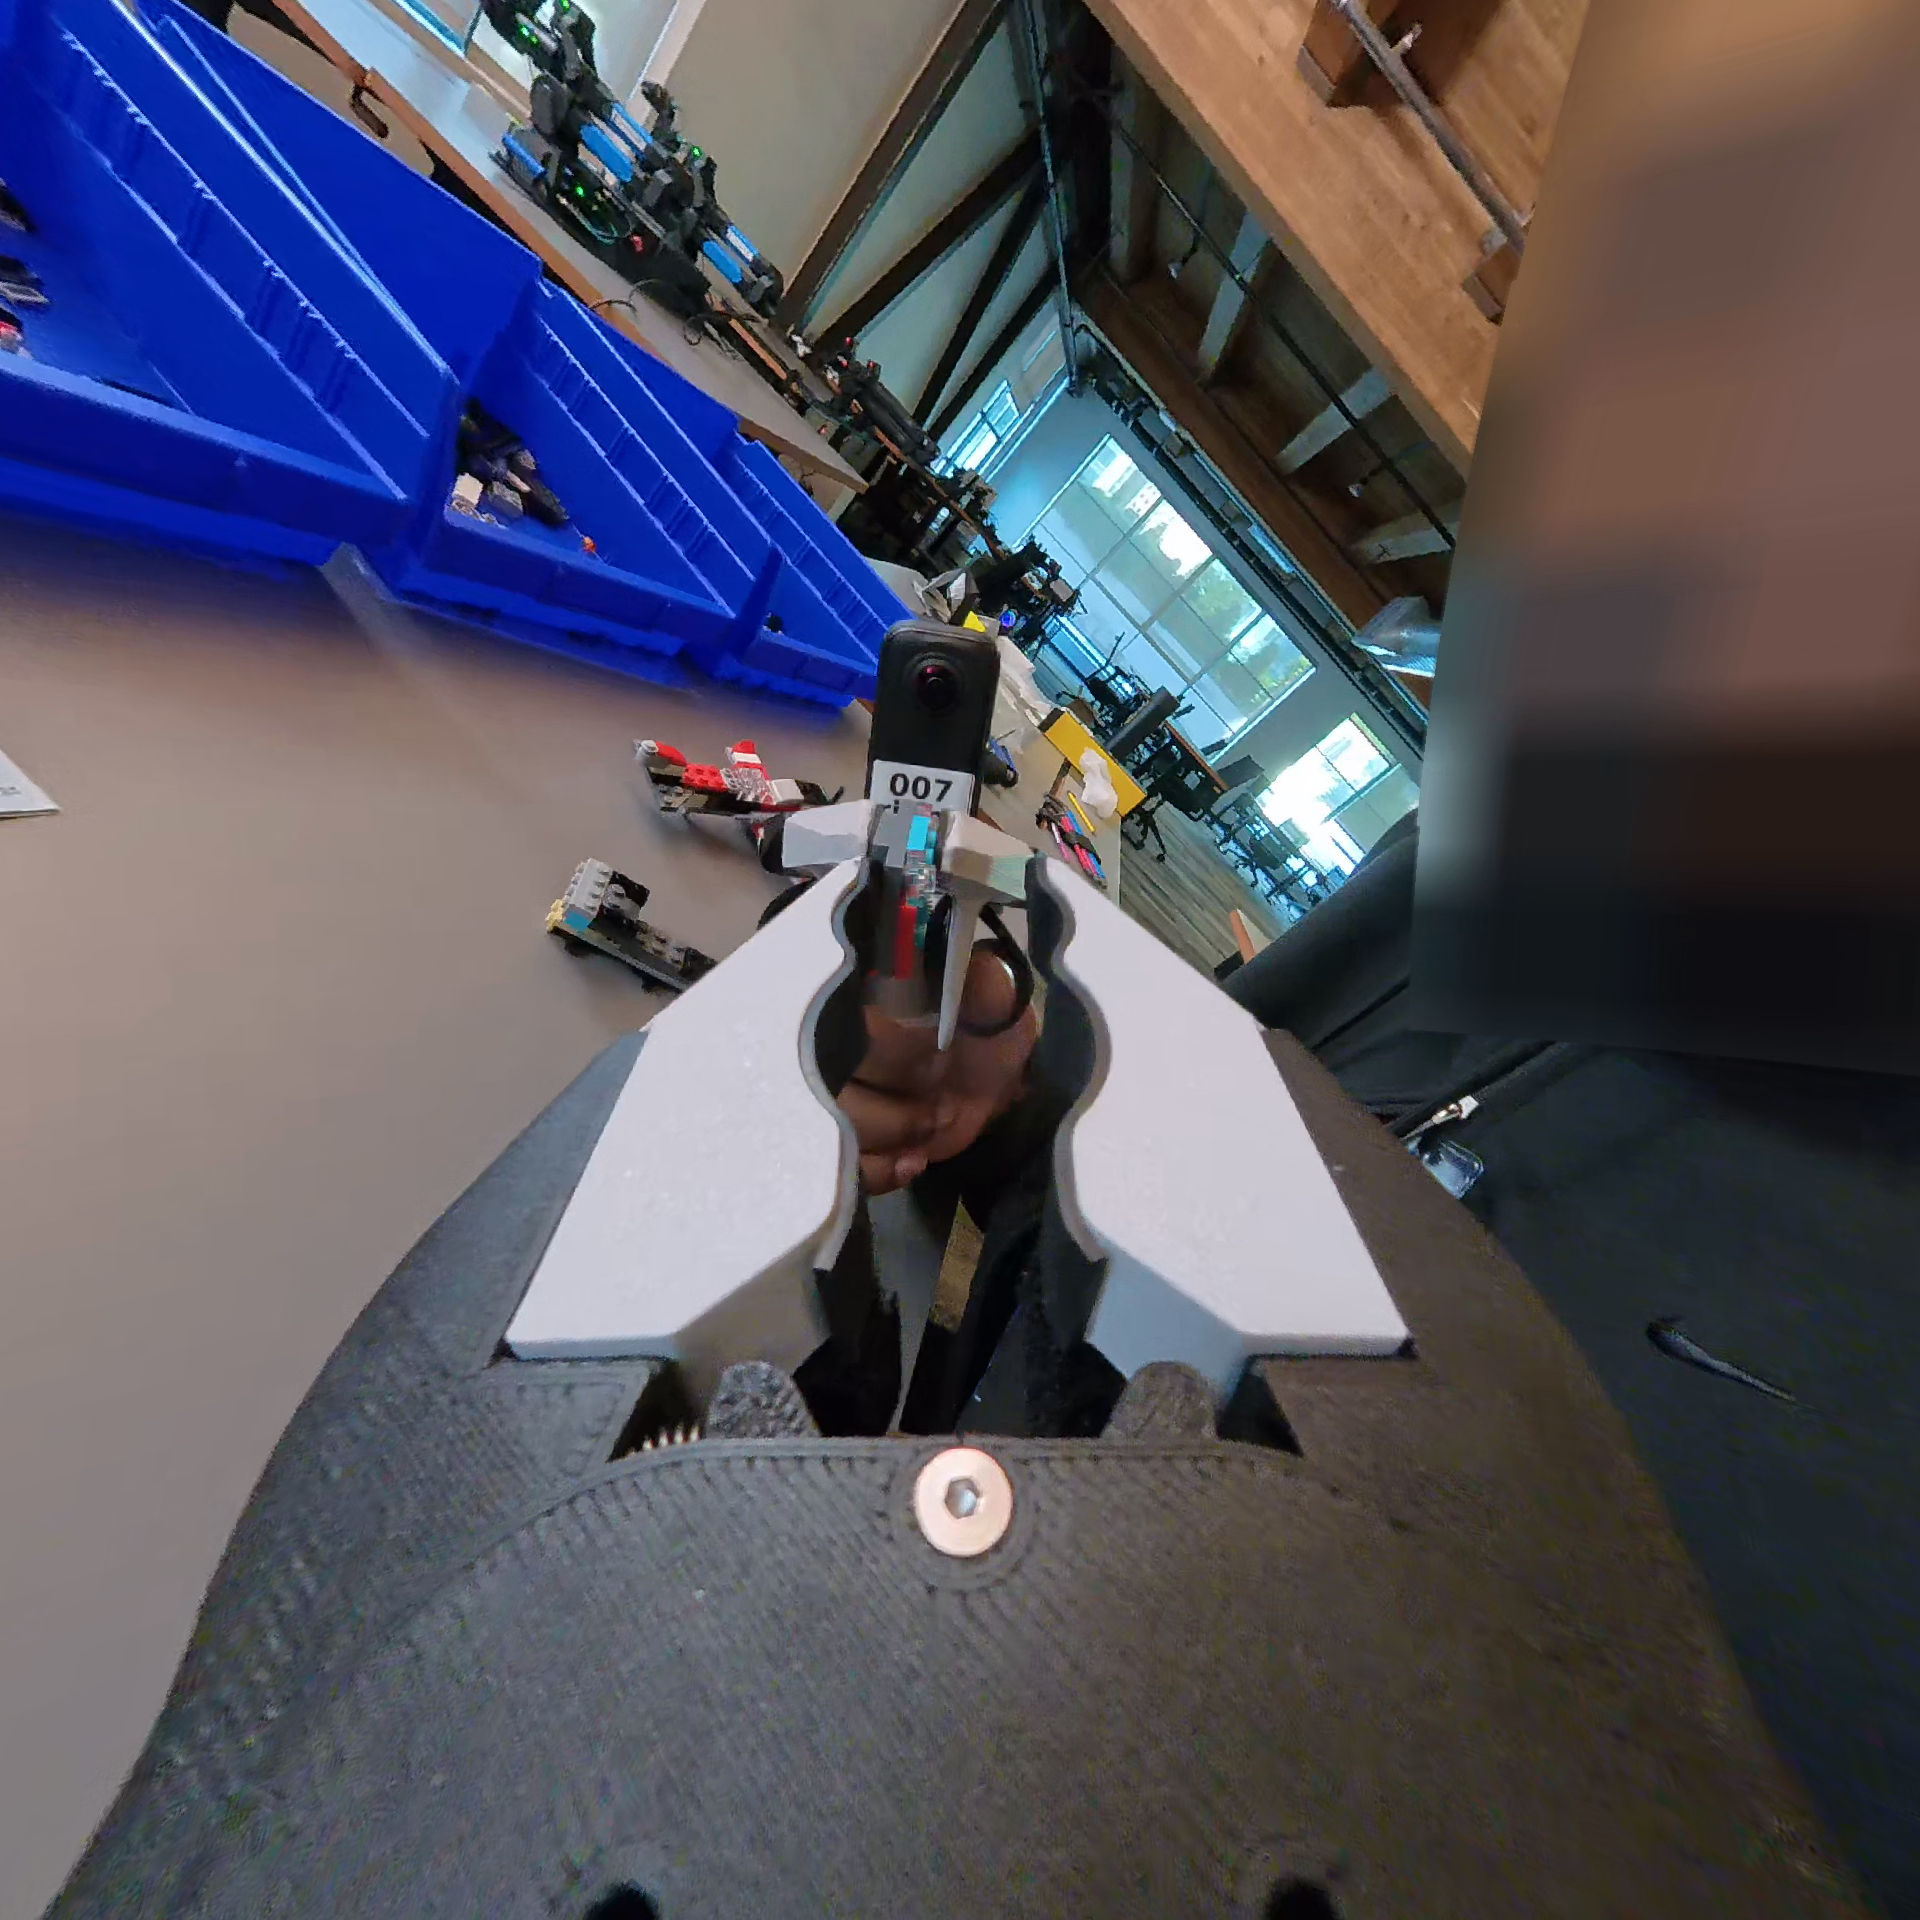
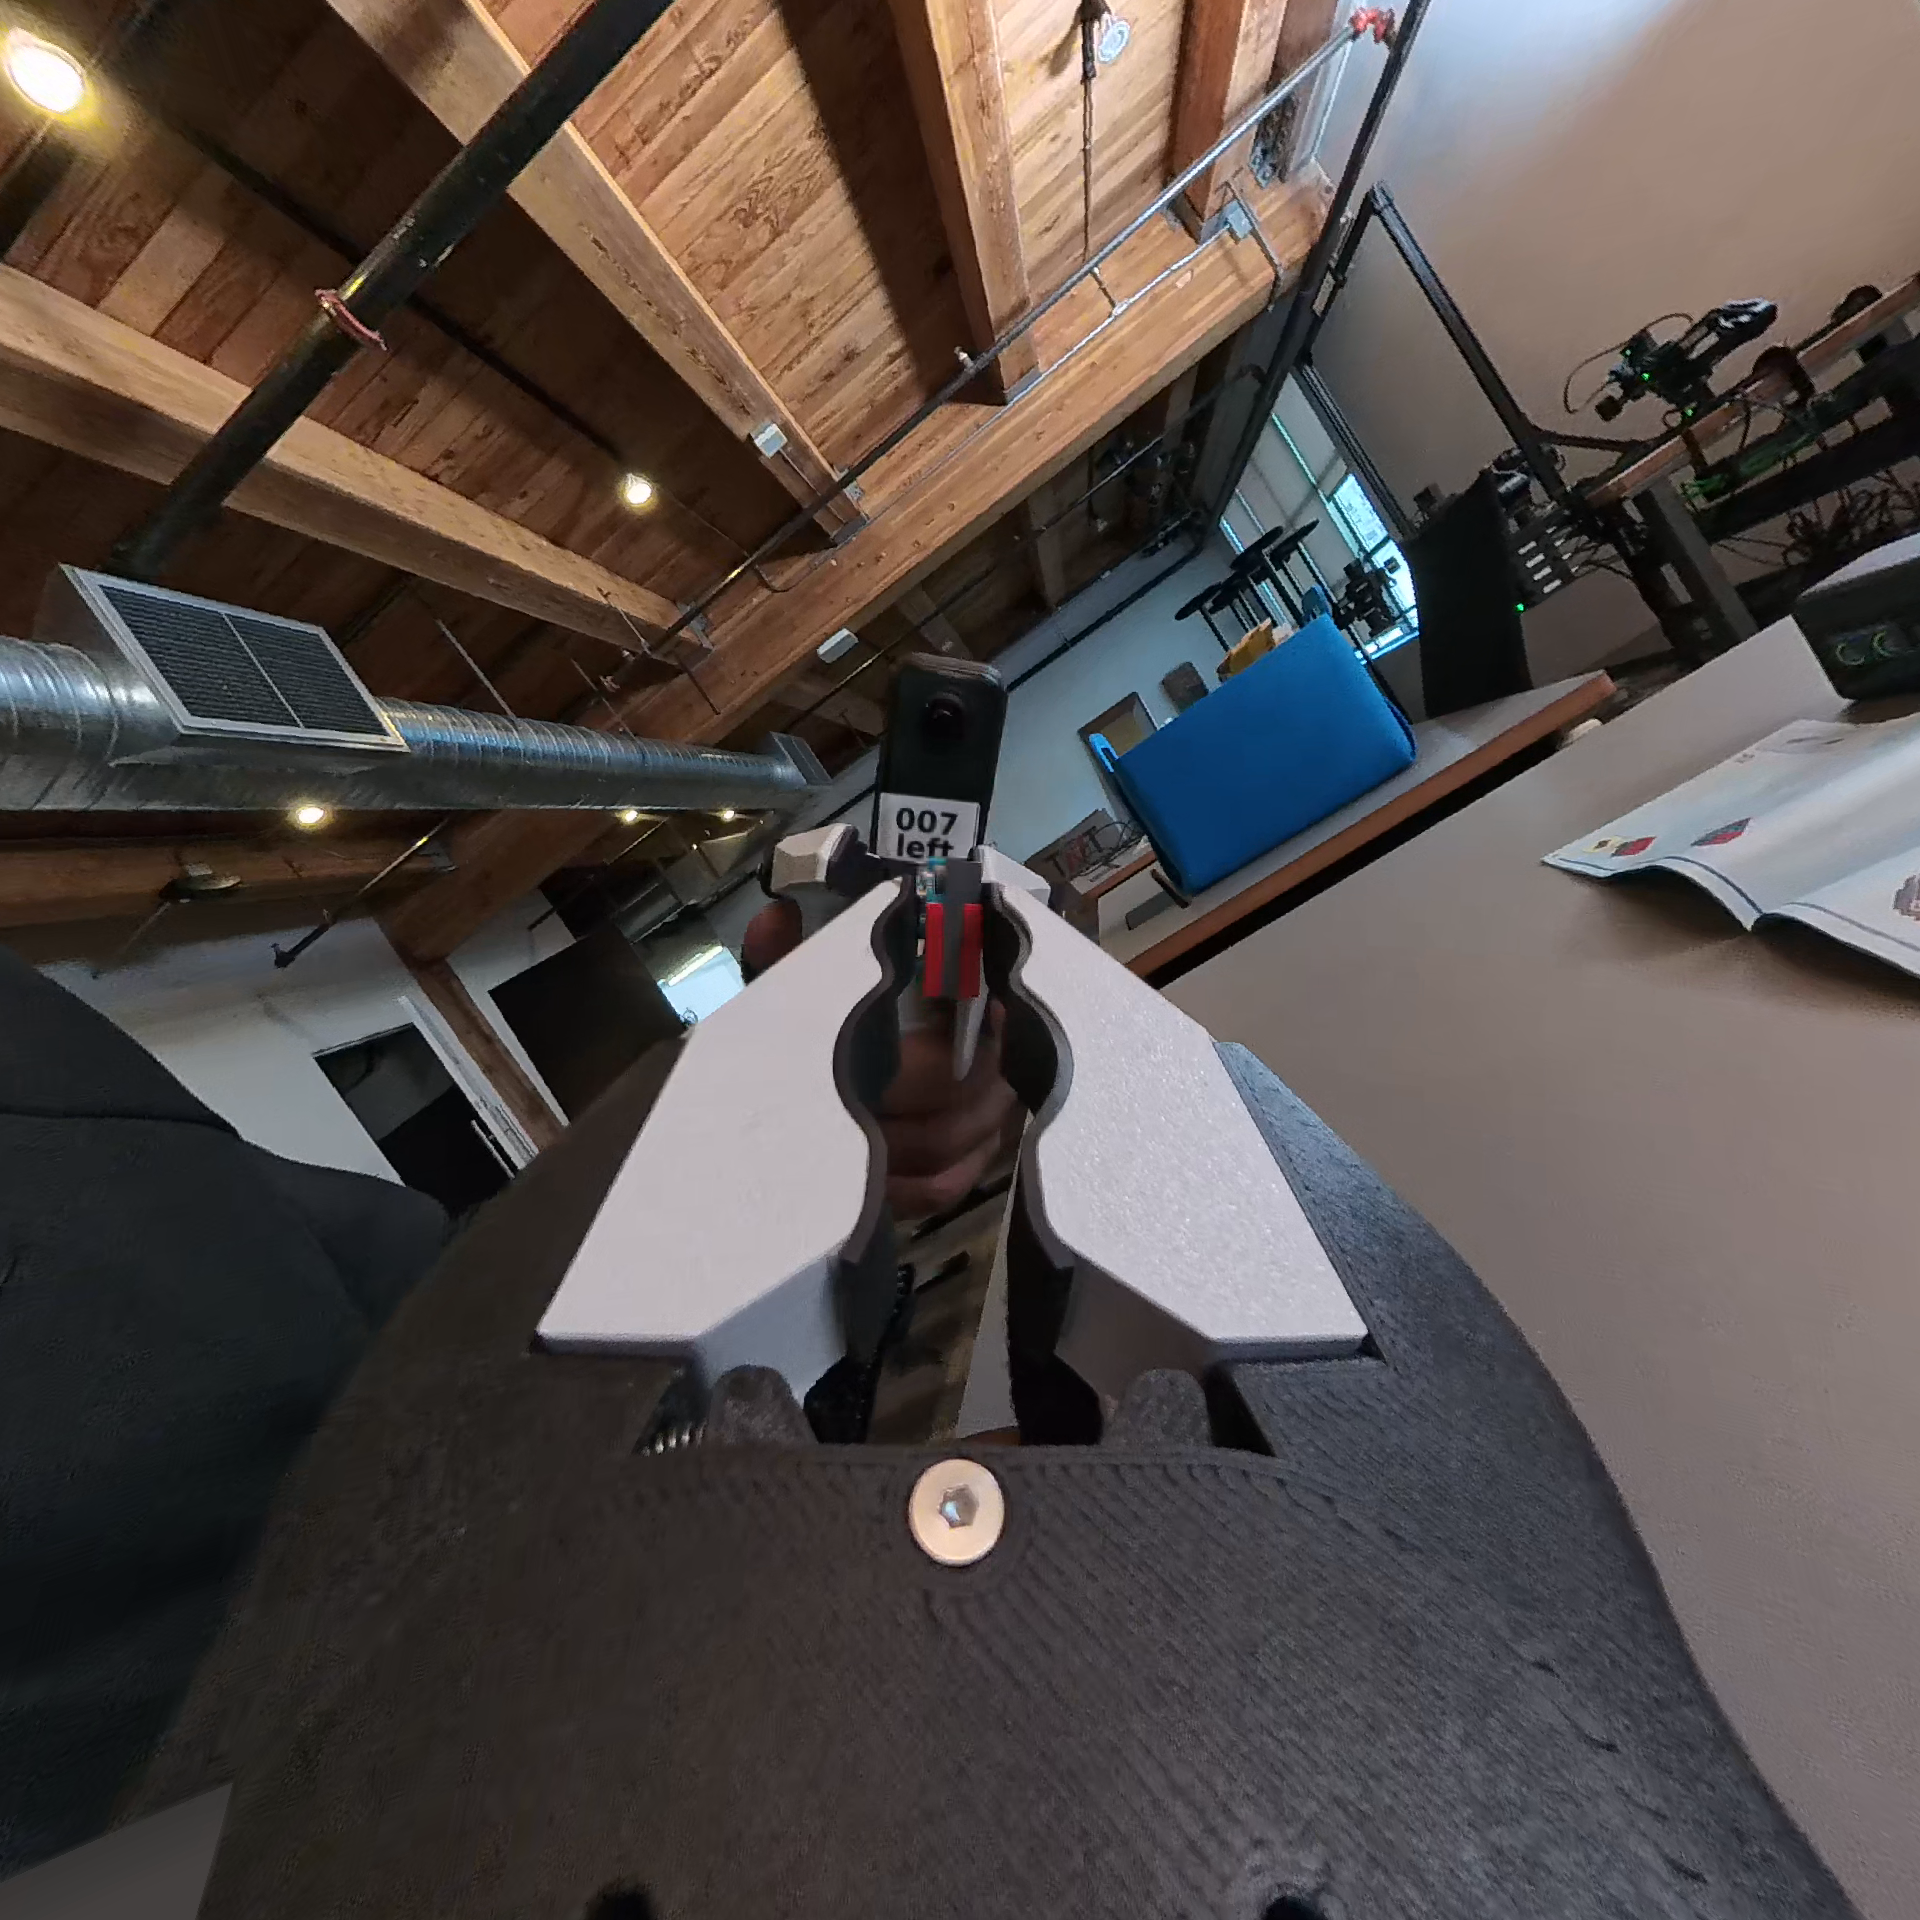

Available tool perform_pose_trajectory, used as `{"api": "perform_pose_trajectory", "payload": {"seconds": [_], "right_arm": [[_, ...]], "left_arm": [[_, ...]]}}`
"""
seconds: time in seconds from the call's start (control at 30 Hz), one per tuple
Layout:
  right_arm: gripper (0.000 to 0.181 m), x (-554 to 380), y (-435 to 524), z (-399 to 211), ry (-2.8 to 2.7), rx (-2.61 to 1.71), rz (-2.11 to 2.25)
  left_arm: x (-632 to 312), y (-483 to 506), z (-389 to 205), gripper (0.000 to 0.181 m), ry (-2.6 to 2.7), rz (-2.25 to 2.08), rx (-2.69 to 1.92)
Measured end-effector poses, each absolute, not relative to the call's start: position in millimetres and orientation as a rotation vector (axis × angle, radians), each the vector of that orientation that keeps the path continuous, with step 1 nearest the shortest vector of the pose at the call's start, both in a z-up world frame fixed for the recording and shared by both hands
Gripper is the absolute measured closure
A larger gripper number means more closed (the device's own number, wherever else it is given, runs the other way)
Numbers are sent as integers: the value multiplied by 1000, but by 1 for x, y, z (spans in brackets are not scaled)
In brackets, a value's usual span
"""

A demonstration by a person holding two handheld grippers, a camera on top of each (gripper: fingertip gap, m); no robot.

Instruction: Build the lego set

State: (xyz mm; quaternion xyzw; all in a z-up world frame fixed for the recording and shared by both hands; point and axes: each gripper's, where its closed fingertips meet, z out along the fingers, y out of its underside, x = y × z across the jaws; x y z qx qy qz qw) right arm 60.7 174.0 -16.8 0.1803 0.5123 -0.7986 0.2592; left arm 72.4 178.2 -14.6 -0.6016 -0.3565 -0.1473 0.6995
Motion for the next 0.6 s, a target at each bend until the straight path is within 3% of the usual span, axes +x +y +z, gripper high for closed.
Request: {"api": "perform_pose_trajectory", "payload": {"seconds": [0.47, 0.6], "right_arm": [[171, 66, 176, -8, 1337, 452, -2210], [171, 65, 187, 3, 1241, 429, -2254]], "left_arm": [[73, 177, -14, 157, -800, -303, -1266], [71, 178, -21, 150, -824, -261, -1296]]}}
